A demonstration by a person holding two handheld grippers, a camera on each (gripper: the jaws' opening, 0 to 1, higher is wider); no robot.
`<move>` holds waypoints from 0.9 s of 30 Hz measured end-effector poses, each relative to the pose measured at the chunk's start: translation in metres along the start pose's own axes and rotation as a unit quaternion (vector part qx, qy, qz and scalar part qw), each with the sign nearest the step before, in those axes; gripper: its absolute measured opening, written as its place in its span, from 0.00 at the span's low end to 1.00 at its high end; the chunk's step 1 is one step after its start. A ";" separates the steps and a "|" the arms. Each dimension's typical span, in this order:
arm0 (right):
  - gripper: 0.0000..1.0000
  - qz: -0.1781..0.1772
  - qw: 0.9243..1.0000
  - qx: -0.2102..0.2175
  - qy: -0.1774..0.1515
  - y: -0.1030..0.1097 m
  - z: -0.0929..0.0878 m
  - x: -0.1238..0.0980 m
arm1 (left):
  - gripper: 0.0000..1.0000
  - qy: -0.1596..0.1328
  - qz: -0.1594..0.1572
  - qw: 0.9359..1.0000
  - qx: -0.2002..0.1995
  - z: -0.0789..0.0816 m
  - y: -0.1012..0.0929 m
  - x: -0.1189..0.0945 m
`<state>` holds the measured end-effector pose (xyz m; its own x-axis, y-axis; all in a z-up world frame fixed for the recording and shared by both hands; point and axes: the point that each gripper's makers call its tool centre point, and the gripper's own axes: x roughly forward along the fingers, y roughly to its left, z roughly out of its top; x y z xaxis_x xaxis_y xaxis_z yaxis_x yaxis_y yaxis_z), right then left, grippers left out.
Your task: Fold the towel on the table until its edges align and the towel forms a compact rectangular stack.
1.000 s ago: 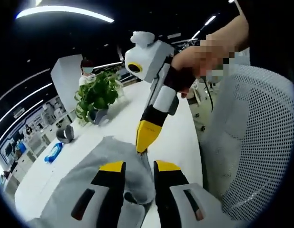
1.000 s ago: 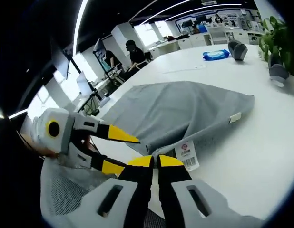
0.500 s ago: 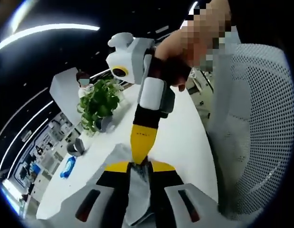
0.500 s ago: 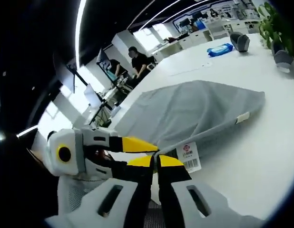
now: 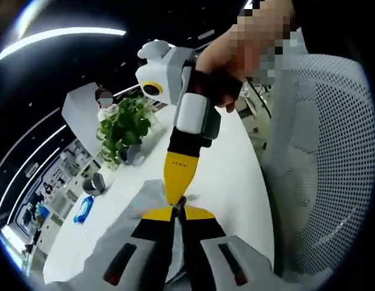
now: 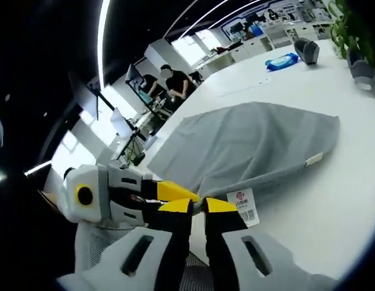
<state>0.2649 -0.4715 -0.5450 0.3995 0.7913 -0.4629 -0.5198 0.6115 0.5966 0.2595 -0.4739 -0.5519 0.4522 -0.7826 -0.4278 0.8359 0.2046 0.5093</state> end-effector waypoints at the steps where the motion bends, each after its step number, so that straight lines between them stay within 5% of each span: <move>1: 0.09 0.000 1.000 0.002 -0.001 -0.002 0.002 -0.002 | 0.02 0.001 0.001 1.000 -0.001 -0.001 0.001 0.000; 9: 0.07 -0.030 0.999 -0.019 0.017 -0.030 0.012 -0.019 | 0.02 -0.002 0.015 0.997 -0.076 -0.007 0.013 -0.003; 12: 0.11 -0.087 0.993 -0.066 0.036 -0.067 0.023 -0.027 | 0.02 -0.001 0.016 0.996 -0.087 -0.008 0.015 -0.004; 19: 0.11 -0.161 0.983 -0.078 0.045 -0.140 0.055 -0.034 | 0.02 0.001 0.008 0.995 -0.104 -0.010 0.012 -0.003; 27: 0.11 -0.235 0.962 -0.085 0.112 -0.222 0.054 -0.033 | 0.02 0.001 0.004 0.990 -0.138 -0.014 0.012 -0.003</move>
<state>0.4075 -0.6336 -0.6271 0.4574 0.3949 -0.7968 -0.4447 0.8775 0.1797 0.2723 -0.4612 -0.5547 0.4591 -0.7798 -0.4256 0.8856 0.3640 0.2885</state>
